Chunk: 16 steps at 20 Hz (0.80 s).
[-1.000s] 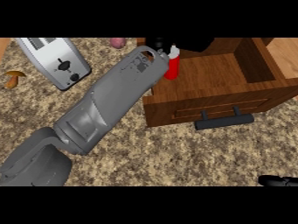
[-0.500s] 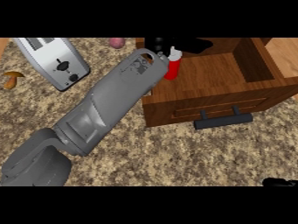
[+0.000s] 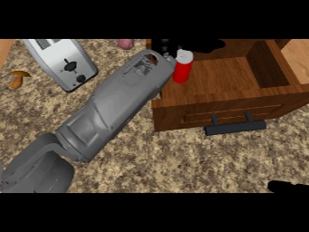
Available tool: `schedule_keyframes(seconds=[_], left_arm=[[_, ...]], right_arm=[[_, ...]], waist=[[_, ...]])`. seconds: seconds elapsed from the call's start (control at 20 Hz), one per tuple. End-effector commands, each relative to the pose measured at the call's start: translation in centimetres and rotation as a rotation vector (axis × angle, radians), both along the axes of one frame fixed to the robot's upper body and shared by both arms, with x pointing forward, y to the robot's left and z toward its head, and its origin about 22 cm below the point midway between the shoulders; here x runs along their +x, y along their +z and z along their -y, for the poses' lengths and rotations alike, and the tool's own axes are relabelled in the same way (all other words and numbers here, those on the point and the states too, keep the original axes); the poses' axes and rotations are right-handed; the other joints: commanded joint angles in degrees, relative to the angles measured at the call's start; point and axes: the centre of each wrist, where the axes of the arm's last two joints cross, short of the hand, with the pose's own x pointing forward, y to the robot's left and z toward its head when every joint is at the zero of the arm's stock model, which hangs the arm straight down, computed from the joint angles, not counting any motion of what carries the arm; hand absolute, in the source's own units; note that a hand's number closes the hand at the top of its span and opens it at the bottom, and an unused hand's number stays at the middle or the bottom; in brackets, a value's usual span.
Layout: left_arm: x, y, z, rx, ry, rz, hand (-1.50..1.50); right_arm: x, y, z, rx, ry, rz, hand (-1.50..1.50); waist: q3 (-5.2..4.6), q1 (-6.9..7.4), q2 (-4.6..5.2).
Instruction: Pick up the can, place it into the drawer and close the drawer
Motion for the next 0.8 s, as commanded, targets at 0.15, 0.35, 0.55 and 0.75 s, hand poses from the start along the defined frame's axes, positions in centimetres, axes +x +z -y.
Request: schedule_keyframes(seconds=[0.15, 0.35, 0.55, 0.75], left_arm=[[-0.1, 0.4, 0.2, -0.046, 0.010, 0.040, -1.50], [-0.3, 1.8, 1.0, -0.047, 0.006, 0.055, -1.50], [-0.1, 1.4, 0.6, -0.046, -0.005, 0.046, -1.50], [-0.2, 1.9, 0.7, -0.049, 0.000, 0.033, -1.50]], right_arm=[[0.4, 1.0, -1.4, -0.238, -0.018, 0.041, -1.50], [2.0, 0.4, -2.0, -0.398, -0.068, 0.027, -1.50], [4.2, -1.7, -3.8, -0.535, -0.109, 0.016, -1.50], [4.4, -4.7, -3.6, -0.662, -0.104, -0.023, -1.50]], waist=[[-0.02, 0.90, -0.24], [-0.02, 3.01, -0.67], [-0.04, 4.82, -0.78], [-0.02, 5.59, -1.35]])
